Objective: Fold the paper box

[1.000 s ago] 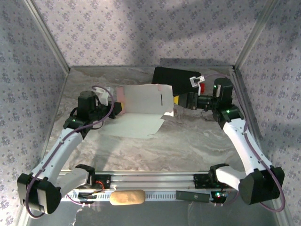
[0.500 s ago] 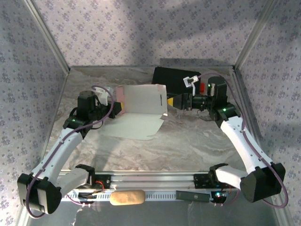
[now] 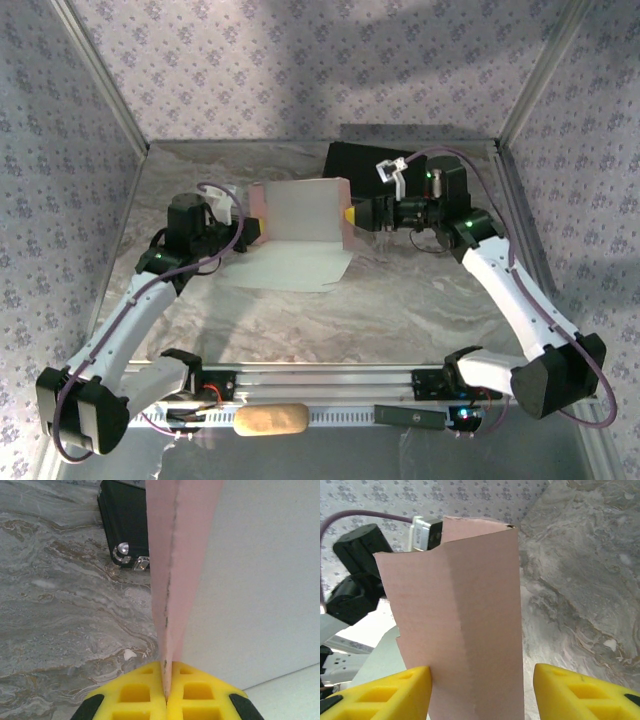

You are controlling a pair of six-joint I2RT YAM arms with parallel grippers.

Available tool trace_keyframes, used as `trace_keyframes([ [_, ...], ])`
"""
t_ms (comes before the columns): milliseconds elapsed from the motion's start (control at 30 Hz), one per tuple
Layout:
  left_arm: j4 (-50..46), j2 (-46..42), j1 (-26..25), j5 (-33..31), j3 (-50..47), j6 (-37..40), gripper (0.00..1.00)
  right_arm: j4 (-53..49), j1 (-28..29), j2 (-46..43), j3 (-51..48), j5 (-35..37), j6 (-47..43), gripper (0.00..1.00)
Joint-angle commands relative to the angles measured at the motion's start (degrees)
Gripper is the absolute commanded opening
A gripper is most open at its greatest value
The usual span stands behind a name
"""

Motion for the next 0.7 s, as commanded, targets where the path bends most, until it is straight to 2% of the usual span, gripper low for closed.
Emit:
trace_keyframes([
  [0,0.41,-0.82,-0.96,1.46,2.9,0.99,0.0,-2.62,1.04,1.59,3.34,3.19,-2.46,0.57],
  [100,0.03,-0.99,-1.38,1.1,3.06,1.3,0.0,-3.81,2.09,2.63,4.58,5.15,-3.34,0.57],
  [400,-0.23,-1.5,-3.26,-0.79,3.03,2.34,0.0,-6.19,4.8,5.68,6.6,9.98,-5.22,0.44],
  [667,-0.41,-1.35,-4.44,-2.07,3.28,2.99,0.0,-9.96,8.65,7.43,8.83,20.18,-6.57,0.4],
])
